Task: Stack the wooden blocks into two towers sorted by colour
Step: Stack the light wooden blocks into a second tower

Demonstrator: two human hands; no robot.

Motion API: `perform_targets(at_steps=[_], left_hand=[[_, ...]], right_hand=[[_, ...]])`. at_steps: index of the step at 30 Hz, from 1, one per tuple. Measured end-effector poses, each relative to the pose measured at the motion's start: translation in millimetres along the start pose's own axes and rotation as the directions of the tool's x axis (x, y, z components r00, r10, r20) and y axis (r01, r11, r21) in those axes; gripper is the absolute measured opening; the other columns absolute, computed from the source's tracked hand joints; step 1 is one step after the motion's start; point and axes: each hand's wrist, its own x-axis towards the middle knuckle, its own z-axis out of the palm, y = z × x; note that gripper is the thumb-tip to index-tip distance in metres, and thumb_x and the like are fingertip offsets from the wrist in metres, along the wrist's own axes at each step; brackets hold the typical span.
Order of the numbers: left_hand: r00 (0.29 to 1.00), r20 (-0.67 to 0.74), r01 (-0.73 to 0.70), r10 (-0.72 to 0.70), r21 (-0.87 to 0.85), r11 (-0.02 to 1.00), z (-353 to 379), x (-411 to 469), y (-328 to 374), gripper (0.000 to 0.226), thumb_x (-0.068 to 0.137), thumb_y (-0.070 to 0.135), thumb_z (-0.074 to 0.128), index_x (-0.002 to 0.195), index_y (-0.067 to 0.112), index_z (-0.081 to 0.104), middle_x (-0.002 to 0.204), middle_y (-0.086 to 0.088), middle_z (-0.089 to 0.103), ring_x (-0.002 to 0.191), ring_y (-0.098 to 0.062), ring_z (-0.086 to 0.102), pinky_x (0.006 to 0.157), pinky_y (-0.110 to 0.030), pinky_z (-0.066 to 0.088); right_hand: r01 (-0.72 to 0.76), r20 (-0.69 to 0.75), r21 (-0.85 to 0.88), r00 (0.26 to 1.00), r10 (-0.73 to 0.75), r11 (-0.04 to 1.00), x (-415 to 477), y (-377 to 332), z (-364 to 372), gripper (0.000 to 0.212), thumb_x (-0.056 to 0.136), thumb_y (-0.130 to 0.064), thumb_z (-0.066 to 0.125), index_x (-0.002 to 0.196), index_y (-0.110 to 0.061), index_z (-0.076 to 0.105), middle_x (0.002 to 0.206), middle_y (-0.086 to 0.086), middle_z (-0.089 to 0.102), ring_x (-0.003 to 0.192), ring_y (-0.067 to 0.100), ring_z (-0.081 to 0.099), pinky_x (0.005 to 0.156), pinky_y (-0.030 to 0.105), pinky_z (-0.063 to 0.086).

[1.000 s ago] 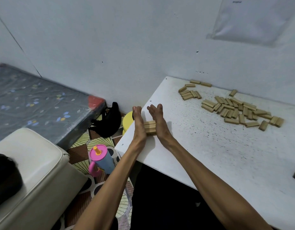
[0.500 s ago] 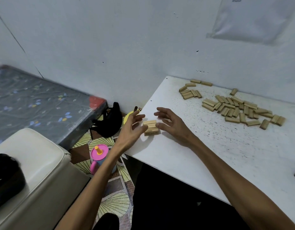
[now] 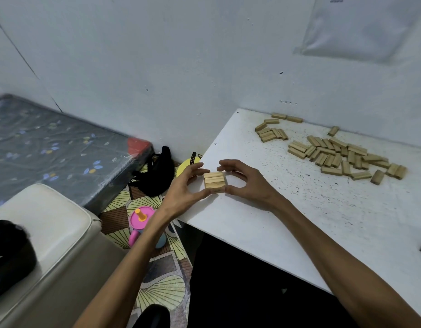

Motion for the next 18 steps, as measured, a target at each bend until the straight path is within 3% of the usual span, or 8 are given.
perform_targets(at_steps=[9, 18], left_hand=[[1.000, -0.017, 0.004, -0.004, -0.010, 1.000, 0.1, 0.7, -0.4, 0.073, 0.082, 0.029, 0.087, 0.145, 0.028, 0.049, 0.135, 0.011, 0.067, 0.128, -0.005, 0.060, 0.115, -0.041, 0.046], [1.000, -0.019, 0.020, -0.021, -0.020, 1.000, 0.4, 2.1, -0.8, 0.074, 0.082, 0.024, 0.088, 0.144, 0.027, 0.049, 0.134, 0.010, 0.068, 0.126, 0.000, 0.061, 0.115, -0.033, 0.046]], right_hand=[[-0.018, -0.016, 0.002, 1.000, 0.018, 1.000, 1.3, 1.0, 0.6, 0.054, 0.089, -0.015, 0.082, 0.138, -0.023, 0.061, 0.131, -0.011, 0.069, 0.129, 0.009, 0.060, 0.112, 0.032, 0.048], [-0.013, -0.022, -0.023, 1.000, 0.013, 1.000, 2.0, 1.2, 0.4, 0.054, 0.089, -0.012, 0.081, 0.138, -0.022, 0.061, 0.130, -0.010, 0.069, 0.126, 0.006, 0.061, 0.108, 0.024, 0.049]])
